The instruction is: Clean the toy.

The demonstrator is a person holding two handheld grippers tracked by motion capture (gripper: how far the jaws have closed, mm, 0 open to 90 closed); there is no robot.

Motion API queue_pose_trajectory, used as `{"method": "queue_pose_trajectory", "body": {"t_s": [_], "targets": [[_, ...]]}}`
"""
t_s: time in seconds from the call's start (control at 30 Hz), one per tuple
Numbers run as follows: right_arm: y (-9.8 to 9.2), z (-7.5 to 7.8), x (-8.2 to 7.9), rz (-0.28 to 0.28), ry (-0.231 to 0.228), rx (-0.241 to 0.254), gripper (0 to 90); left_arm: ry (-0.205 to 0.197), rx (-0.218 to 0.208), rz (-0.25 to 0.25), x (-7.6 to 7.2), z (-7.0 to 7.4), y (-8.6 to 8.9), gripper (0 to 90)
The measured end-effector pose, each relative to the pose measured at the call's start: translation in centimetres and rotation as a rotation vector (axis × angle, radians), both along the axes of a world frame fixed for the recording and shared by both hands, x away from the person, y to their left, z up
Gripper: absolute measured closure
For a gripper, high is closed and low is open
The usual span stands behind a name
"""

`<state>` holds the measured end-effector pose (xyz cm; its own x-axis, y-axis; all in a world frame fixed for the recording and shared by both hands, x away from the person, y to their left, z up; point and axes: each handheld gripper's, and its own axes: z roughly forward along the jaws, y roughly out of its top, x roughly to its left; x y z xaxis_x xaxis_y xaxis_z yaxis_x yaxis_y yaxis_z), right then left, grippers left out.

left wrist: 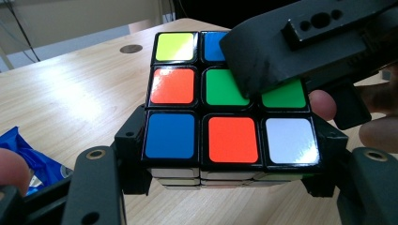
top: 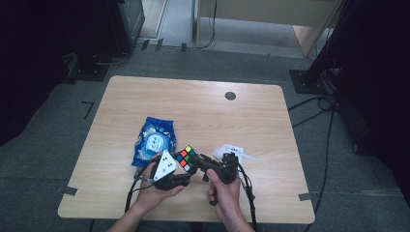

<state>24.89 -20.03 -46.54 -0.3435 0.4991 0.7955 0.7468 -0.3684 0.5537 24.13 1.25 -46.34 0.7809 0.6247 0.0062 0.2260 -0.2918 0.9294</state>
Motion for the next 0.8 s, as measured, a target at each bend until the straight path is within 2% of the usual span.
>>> {"method": "queue_pose_trajectory", "body": {"t_s": [0.1,0.13,0.23,0.3,0.33,0.37,0.47,0.57,0.7,0.8], "targets": [[-0.2,0.1,-0.2,-0.019,-0.009,0.001,34.6,0.021,0.018,-0.008,0.2,-0.2,-0.2,33.9],[-0.1,0.2,-0.3,-0.027,-0.033,-0.035,34.6,0.036,0.017,-0.011,0.2,-0.3,-0.2,33.9],[0.5,0.8,-1.0,-0.049,-0.123,-0.180,34.6,0.063,0.038,-0.015,0.4,-0.4,-0.4,33.3],[1.1,1.3,-1.5,-0.059,-0.207,-0.306,34.6,0.059,0.051,-0.010,0.4,-0.4,-0.5,32.5],[1.7,1.7,-1.9,-0.068,-0.266,-0.394,34.7,0.055,0.052,-0.004,0.4,-0.4,-0.6,32.1],[2.0,1.9,-2.1,-0.072,-0.294,-0.432,34.6,0.052,0.053,-0.002,0.3,-0.3,-0.6,31.7],[2.4,2.0,-2.3,-0.069,-0.316,-0.459,34.6,0.055,0.058,-0.005,0.4,-0.3,-0.6,31.8],[2.3,1.9,-2.3,-0.058,-0.306,-0.451,34.6,0.054,0.065,-0.009,0.4,-0.3,-0.6,32.0],[2.5,2.0,-2.5,-0.063,-0.328,-0.469,34.6,0.059,0.057,-0.012,0.4,-0.2,-0.7,32.4],[2.4,2.0,-2.5,-0.057,-0.329,-0.460,34.6,0.082,0.054,-0.018,0.6,-0.2,-0.7,32.9]]}}
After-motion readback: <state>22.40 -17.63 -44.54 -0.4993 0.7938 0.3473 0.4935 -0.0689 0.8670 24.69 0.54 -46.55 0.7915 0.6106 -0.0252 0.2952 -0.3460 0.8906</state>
